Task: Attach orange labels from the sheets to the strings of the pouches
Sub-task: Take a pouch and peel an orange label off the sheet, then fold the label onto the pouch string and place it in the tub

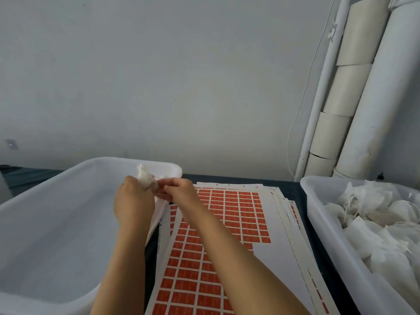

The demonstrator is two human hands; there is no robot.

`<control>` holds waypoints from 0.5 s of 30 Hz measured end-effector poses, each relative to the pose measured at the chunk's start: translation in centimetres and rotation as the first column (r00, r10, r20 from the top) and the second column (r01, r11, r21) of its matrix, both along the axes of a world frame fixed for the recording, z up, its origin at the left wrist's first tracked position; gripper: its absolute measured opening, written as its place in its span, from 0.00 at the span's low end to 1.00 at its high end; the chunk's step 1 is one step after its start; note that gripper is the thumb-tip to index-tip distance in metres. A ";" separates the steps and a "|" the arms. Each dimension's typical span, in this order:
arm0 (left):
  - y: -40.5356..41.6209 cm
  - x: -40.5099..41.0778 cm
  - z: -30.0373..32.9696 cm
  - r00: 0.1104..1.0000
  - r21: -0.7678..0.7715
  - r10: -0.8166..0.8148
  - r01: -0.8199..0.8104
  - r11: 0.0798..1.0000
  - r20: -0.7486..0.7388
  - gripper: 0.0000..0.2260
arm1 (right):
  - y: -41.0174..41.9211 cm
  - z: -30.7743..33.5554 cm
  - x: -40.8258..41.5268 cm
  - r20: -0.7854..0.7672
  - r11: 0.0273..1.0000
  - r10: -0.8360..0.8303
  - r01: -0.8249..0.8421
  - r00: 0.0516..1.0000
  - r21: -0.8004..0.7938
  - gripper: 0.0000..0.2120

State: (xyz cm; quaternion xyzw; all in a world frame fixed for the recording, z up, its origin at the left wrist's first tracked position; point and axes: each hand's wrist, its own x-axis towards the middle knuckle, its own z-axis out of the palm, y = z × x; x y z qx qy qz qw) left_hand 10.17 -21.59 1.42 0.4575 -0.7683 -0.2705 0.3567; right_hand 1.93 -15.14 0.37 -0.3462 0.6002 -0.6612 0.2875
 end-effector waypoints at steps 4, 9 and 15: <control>-0.1 -0.3 -0.5 0.974 0.110 -0.032 0.007 0.994 0.224 0.18 | 0.2 0.1 0.0 -0.067 0.999 -0.003 0.006 0.998 0.047 0.14; 2.1 -0.4 -0.1 0.853 0.113 0.008 -0.079 0.991 0.521 0.32 | 2.0 0.5 -0.9 -0.189 0.997 -0.005 0.020 0.982 0.076 0.12; 6.1 -3.1 0.5 0.923 -0.138 -0.061 0.121 0.983 0.381 0.23 | 6.3 1.9 -3.0 -0.273 0.971 -0.156 0.198 0.949 0.134 0.11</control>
